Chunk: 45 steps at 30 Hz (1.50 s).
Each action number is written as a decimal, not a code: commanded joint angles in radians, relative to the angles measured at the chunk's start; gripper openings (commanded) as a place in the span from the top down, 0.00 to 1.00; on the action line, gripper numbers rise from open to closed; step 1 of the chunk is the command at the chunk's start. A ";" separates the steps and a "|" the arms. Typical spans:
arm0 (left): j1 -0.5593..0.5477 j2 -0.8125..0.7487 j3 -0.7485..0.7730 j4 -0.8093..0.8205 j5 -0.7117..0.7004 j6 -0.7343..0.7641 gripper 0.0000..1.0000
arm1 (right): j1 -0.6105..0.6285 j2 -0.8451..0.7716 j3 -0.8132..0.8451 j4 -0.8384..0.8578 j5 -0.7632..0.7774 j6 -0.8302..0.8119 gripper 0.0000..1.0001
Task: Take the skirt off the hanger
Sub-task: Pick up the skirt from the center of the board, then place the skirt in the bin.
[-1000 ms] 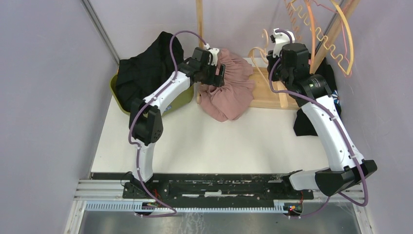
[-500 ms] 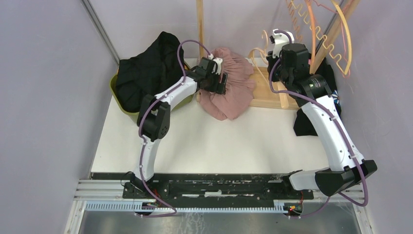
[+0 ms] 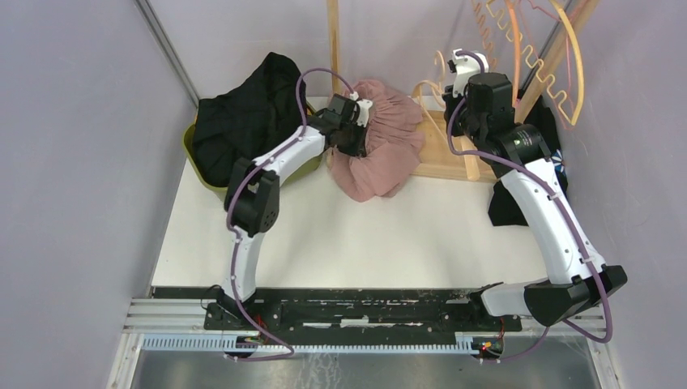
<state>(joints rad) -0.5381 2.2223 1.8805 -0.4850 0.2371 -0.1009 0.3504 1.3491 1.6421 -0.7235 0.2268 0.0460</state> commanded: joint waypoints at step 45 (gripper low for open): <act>0.580 -0.279 0.399 0.132 -0.208 0.129 0.97 | -0.014 0.150 0.180 0.148 0.112 -0.079 0.99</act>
<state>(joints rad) 0.0292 1.9179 2.2814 -0.4625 -0.0441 0.0971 0.3447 1.4502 1.7096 -0.6674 0.3084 -0.0254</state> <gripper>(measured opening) 0.070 0.232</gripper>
